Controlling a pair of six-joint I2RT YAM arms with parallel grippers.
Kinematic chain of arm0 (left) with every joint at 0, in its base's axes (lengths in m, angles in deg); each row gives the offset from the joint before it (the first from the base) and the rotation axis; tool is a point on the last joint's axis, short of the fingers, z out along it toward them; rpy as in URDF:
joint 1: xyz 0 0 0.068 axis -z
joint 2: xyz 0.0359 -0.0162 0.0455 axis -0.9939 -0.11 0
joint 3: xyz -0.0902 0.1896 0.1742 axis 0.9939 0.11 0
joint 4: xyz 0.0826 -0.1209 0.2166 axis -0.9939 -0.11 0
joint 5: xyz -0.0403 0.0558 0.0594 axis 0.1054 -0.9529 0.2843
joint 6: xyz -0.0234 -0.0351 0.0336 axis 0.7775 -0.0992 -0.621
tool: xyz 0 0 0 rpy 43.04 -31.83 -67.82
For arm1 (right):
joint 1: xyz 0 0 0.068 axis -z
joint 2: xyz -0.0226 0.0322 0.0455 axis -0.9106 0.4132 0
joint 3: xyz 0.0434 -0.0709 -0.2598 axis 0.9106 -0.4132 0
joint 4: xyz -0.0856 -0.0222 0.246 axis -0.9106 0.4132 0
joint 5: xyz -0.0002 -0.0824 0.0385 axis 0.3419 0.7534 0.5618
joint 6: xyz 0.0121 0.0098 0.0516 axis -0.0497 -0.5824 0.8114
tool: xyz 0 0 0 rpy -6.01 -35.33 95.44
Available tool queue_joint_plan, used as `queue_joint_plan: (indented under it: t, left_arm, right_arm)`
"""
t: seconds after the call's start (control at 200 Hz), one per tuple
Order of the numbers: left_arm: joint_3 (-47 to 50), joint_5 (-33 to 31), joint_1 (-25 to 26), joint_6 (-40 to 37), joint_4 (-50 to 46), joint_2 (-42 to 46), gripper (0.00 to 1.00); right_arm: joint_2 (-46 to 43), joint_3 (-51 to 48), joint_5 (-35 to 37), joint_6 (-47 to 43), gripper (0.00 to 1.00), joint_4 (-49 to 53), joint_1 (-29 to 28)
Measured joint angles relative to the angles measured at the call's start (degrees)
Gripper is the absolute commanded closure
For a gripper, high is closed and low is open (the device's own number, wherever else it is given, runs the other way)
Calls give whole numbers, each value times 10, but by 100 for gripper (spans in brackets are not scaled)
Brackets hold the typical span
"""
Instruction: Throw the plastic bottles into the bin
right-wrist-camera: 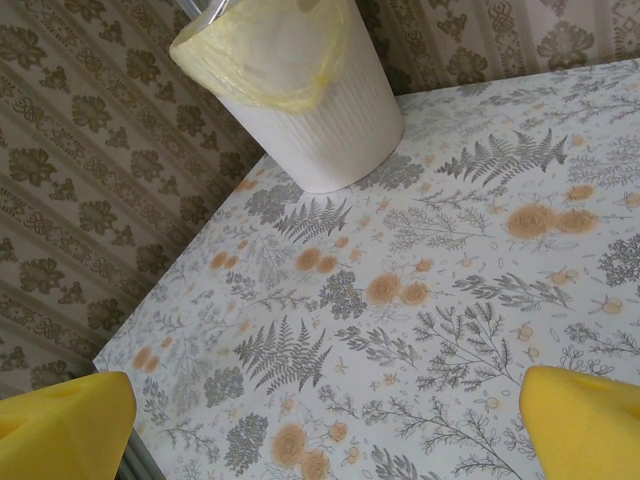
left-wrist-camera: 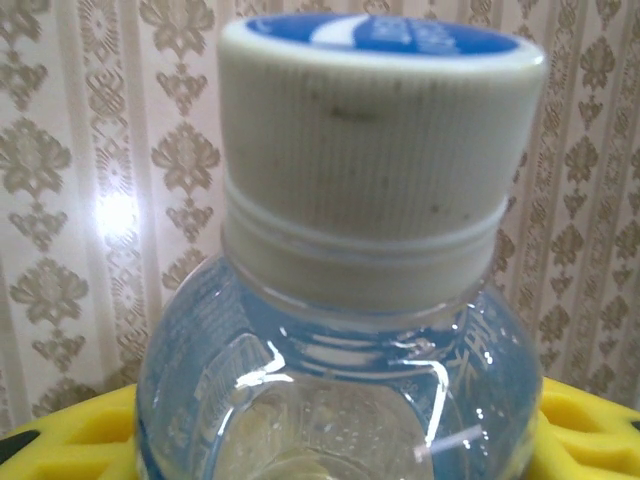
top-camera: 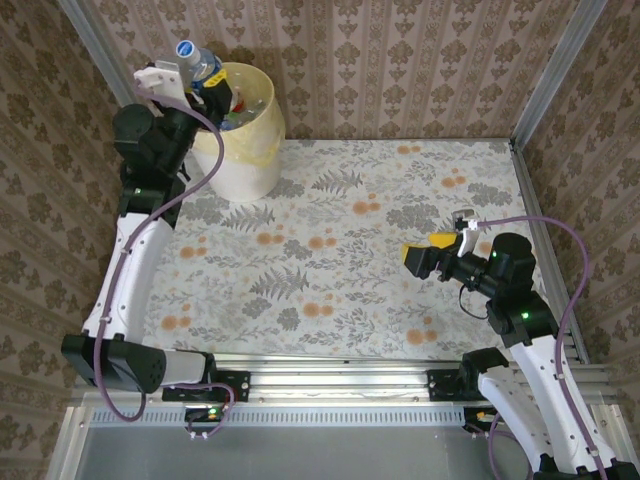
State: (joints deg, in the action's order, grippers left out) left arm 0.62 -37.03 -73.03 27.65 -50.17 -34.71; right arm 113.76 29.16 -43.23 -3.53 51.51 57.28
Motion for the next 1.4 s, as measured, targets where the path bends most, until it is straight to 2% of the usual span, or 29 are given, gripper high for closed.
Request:
queue_joint_plan:
  t: [0.215,0.39,0.5,0.535,0.57,0.605,0.79,0.915,1.01,1.095,1.25,1.405]
  left_arm:
    - [-30,-2,-17,-12,43,-43,47]
    - [-117,7,-33,-13,5,-113,43]
    - [-196,12,-40,-16,-60,-172,37]
    - [-222,14,-40,-18,-83,-195,27]
    - [-245,14,-40,-21,-106,-217,9]
    - [-271,13,-40,-26,-132,-243,1]
    - [-439,-6,-42,-33,-304,-398,0]
    - [-484,-24,-43,-29,-393,-430,0]
    - [-476,-43,-44,-18,-425,-395,0]
    - [-407,-58,-44,-10,-422,-305,0]
    - [-207,-99,-45,8,-385,-70,0]
    - [95,-131,-47,29,-286,163,0]
  right_arm:
    - [21,0,0,-4,0,0,0]
    - [27,0,0,-11,0,0,0]
    - [27,0,0,-13,0,0,0]
    - [27,0,0,-13,0,0,0]
    - [27,0,0,-13,0,0,0]
    - [27,0,0,-13,0,0,0]
    - [27,0,0,-13,0,0,0]
    - [25,0,0,-13,0,0,0]
    - [29,0,7,-12,0,0,-1]
    - [49,7,17,-10,0,2,-1]
    - [100,24,30,-1,0,3,-1]
    - [145,53,110,2,0,23,3]
